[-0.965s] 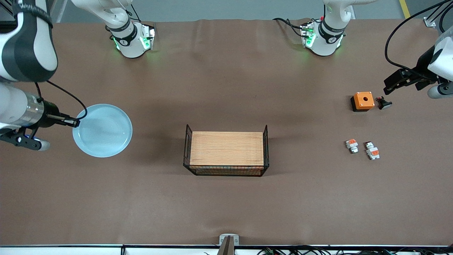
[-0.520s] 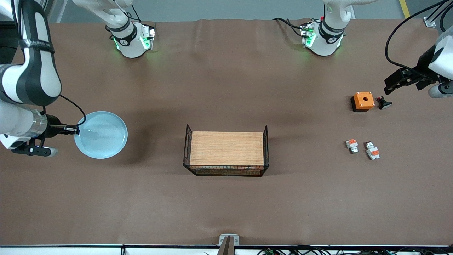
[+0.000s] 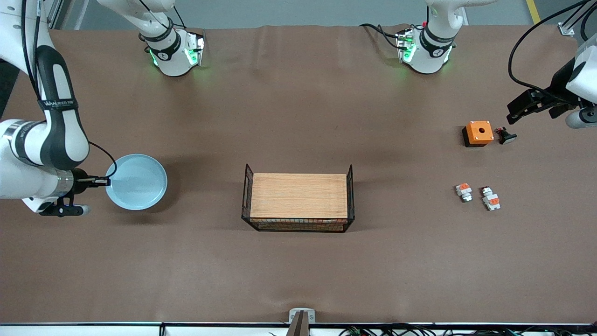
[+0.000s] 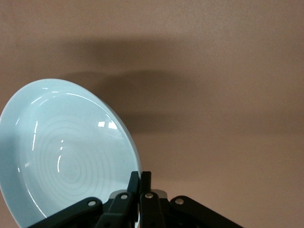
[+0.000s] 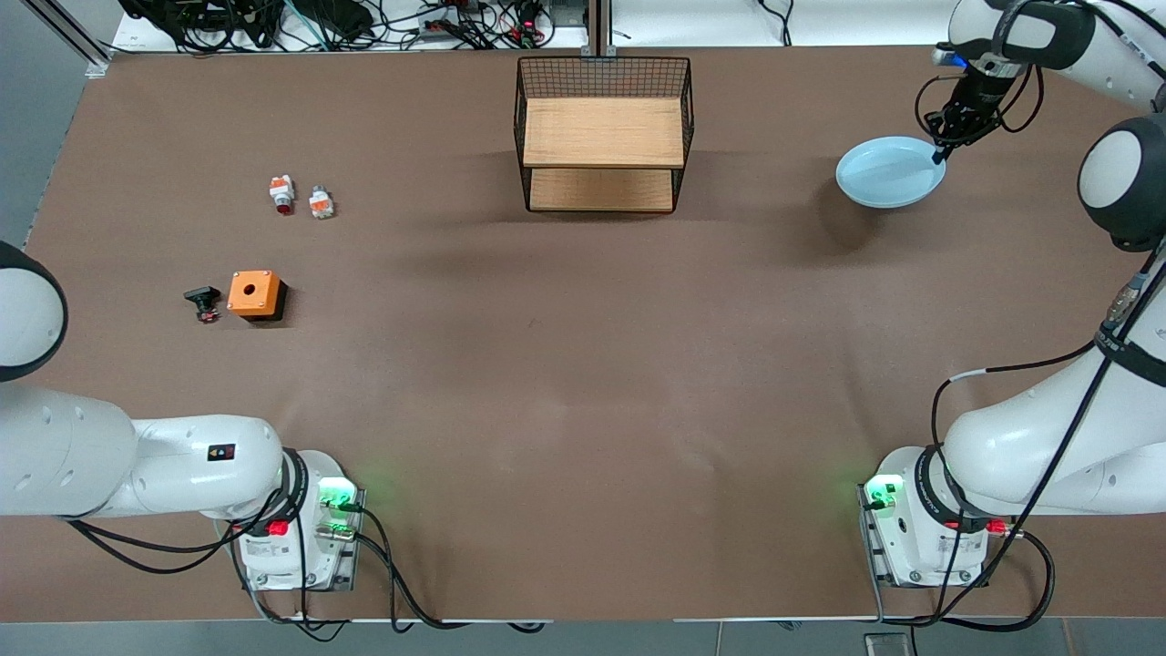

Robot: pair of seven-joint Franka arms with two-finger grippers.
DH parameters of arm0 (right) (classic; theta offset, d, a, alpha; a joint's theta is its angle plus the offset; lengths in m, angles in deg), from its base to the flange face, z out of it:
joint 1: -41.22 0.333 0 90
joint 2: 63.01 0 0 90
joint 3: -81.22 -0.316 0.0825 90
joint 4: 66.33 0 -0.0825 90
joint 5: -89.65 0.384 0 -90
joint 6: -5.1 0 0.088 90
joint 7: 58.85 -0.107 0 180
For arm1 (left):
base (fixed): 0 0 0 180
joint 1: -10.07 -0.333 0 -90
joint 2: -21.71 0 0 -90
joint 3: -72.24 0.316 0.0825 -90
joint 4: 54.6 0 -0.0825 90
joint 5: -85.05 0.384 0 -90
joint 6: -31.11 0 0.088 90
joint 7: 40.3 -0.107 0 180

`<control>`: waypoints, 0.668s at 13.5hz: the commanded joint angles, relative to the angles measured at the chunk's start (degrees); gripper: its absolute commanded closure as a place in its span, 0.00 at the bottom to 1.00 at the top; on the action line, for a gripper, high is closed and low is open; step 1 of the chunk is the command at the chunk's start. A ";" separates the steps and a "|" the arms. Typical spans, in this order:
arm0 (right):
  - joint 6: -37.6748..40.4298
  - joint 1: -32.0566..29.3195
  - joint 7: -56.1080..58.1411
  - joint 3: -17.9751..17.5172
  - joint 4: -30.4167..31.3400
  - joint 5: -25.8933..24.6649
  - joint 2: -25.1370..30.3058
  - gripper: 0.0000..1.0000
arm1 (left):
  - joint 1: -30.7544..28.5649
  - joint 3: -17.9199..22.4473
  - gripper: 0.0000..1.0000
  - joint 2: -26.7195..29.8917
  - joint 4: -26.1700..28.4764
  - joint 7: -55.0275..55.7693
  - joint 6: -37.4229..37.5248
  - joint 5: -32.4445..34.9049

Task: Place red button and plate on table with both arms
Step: 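Lower the held plate onto the table with the right gripper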

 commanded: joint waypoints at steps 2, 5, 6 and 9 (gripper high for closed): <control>-4.81 -3.01 8.11 -0.94 -0.52 -0.09 -3.82 0.98 | 0.08 -0.11 0.00 -0.32 -0.49 0.44 0.05 0.52; -7.63 -3.98 9.45 -0.94 -0.52 0.00 -6.73 0.97 | 0.26 -0.20 0.00 -0.58 -0.58 0.53 -0.04 0.52; -8.33 -4.07 9.45 -0.94 -0.52 0.00 -7.52 0.96 | 0.17 -0.20 0.00 -0.50 -0.58 0.44 -0.04 0.52; -10.35 -4.24 9.45 -0.94 -0.61 0.09 -9.72 0.91 | 0.08 -0.11 0.00 -0.50 -0.58 0.18 -0.04 0.43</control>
